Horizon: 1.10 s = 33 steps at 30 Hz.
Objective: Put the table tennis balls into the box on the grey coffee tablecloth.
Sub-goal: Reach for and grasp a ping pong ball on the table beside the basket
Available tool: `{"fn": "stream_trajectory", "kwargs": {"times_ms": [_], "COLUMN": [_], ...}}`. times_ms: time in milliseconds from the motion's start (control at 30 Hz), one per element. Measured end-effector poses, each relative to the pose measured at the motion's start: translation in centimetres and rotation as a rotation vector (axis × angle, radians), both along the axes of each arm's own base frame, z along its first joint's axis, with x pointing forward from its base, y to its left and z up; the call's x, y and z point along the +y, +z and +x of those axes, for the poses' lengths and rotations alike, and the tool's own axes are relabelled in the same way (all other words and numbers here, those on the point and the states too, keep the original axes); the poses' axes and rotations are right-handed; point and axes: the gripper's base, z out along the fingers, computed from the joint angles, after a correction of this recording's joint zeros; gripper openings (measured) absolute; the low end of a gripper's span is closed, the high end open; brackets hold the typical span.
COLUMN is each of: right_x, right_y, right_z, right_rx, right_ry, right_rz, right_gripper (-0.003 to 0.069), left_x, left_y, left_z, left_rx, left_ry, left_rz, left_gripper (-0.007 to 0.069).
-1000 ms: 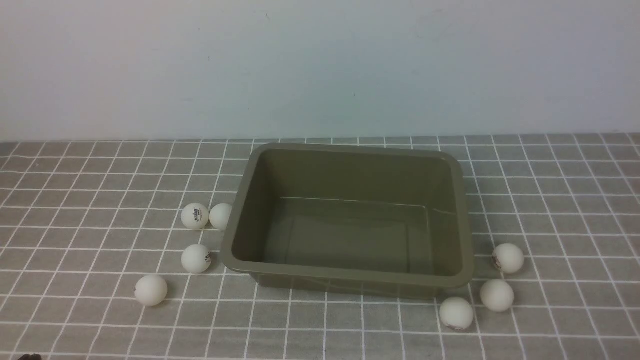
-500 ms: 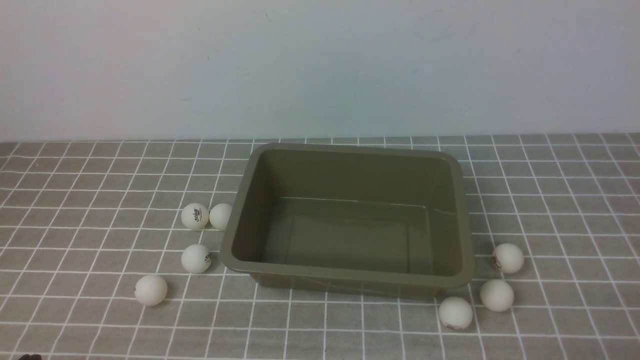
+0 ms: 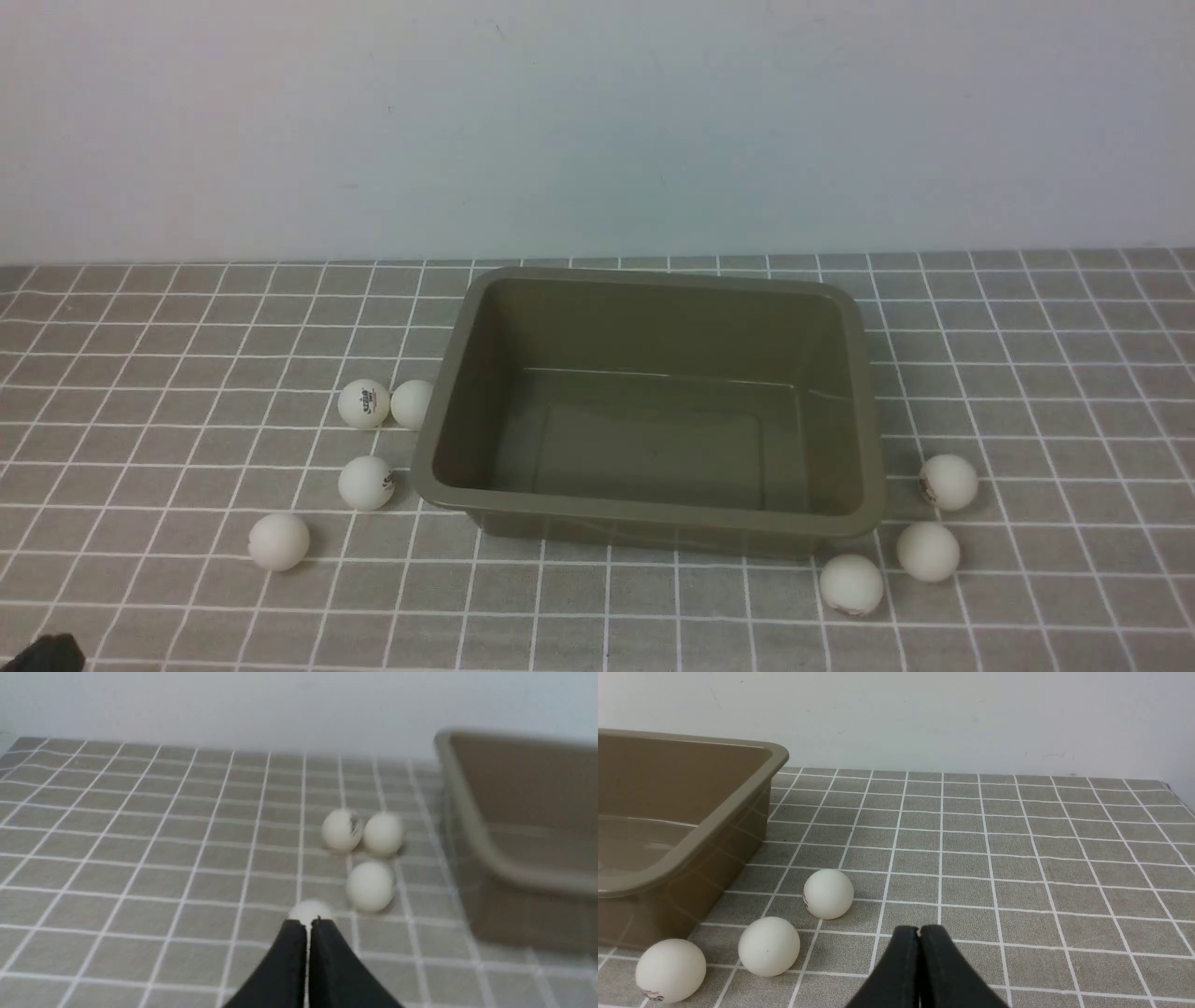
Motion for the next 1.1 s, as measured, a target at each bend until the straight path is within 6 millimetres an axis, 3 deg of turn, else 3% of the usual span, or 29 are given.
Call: {"fn": "stream_trajectory", "kwargs": {"times_ms": [133, 300, 333, 367, 400, 467, 500, 600, 700, 800, 933, 967, 1000, 1067, 1100], "right_x": [0.0, 0.1, 0.2, 0.4, 0.4, 0.4, 0.2, -0.1, -0.5, -0.6, 0.2, 0.5, 0.7, 1.5, 1.7], "right_y": [0.0, 0.1, 0.3, 1.0, 1.4, 1.9, 2.4, 3.0, 3.5, 3.9, 6.2, 7.8, 8.8, 13.1, 13.3], "right_z": [0.0, 0.0, 0.1, 0.2, 0.2, 0.2, 0.2, 0.1, 0.0, -0.1, 0.2, 0.4, 0.4, 1.8, 2.3], "right_rx": [0.0, -0.02, -0.046, -0.116, -0.162, -0.211, -0.261, -0.336, -0.405, -0.42, -0.31, -0.257, -0.25, -0.069, -0.007], "right_ry": [0.0, 0.0, 0.0, -0.004, -0.006, -0.011, -0.019, -0.033, -0.047, -0.051, -0.007, 0.016, 0.029, 0.081, 0.088], "right_rz": [0.0, 0.072, 0.155, 0.371, 0.482, 0.61, 0.726, 0.843, 0.898, 0.943, 0.877, 0.8, 0.774, 0.558, 0.514], "right_gripper": [-0.0015, -0.0015, -0.0015, -0.0015, -0.0015, -0.0015, -0.0015, -0.0015, -0.0015, -0.0015, -0.0015, -0.0015, -0.0015, -0.0015, -0.0015], "left_x": [0.0, 0.2, 0.4, 0.8, 1.0, 1.3, 1.3, 1.2, 0.0, -0.9, -1.9, -2.1, -2.2, -2.5, -2.5], "left_y": [1.1, 2.0, 2.4, 3.3, 4.0, 4.9, 6.6, 10.2, 14.6, 16.1, 14.9, 14.1, 13.8, 11.6, 11.1], "left_z": [0.1, 0.1, 0.1, -0.1, -0.2, -0.5, -0.9, -1.7, -1.0, 1.7, 6.2, 8.1, 8.6, 12.1, 12.9], "left_rx": [-0.098, -0.198, -0.242, -0.346, -0.407, -0.468, -0.528, -0.576, -0.359, -0.037, 0.466, 0.628, 0.669, 0.862, 0.891], "left_ry": [0.015, 0.035, 0.046, 0.073, 0.086, 0.092, 0.085, 0.049, -0.025, -0.06, -0.13, -0.171, -0.182, -0.237, -0.245], "left_rz": [-0.194, -0.307, -0.343, -0.428, -0.463, -0.491, -0.511, -0.514, -0.424, -0.273, -0.087, -0.019, -0.004, 0.064, 0.075], "left_gripper": [-0.0005, -0.0005, -0.0005, -0.0005, -0.0005, -0.0005, -0.0005, -0.0005, -0.0005, -0.0005, -0.0005, -0.0005, -0.0005, -0.0005, -0.0005]}}
